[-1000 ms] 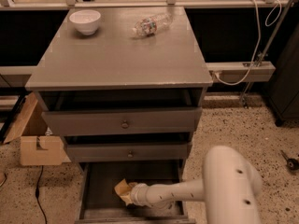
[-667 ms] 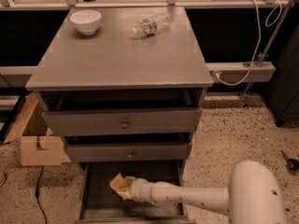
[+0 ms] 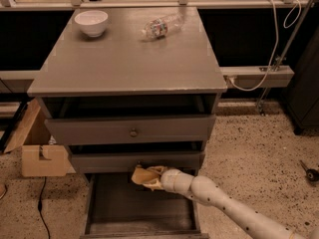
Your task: Pick sponge from bottom drawer and place on counter
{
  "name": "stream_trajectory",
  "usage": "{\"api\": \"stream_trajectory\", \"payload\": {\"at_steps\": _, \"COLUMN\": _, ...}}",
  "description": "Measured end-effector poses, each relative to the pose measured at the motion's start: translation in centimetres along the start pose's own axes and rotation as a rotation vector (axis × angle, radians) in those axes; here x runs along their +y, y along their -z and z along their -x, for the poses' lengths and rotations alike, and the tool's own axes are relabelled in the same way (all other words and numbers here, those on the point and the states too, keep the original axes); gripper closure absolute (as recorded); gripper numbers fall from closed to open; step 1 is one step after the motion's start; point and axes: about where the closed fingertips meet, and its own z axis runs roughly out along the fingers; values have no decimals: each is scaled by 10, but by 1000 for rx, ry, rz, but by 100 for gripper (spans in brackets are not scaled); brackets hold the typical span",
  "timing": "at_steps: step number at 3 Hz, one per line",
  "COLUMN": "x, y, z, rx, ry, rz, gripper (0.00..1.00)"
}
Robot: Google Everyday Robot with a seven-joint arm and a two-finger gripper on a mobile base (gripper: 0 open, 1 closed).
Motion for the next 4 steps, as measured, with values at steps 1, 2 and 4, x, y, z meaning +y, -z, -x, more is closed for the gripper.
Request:
{"api": "stream_trajectory", "payload": {"at_steps": 1, "x": 0, "y": 0, "z": 1, "rx": -1, "ry": 0, "rz": 1, "gripper": 100}}
{"api": "stream_trajectory", "payload": {"at_steps": 2, "x": 4, "y": 21, "z": 19, "rx": -42, "ry": 24, "rz": -1, "gripper": 100}}
{"api": "stream_trajectory", "payload": {"at_steps": 4, "x": 6, "y": 128, "z": 108, "rx": -130, "ry": 147, "rz": -38, "gripper": 100}}
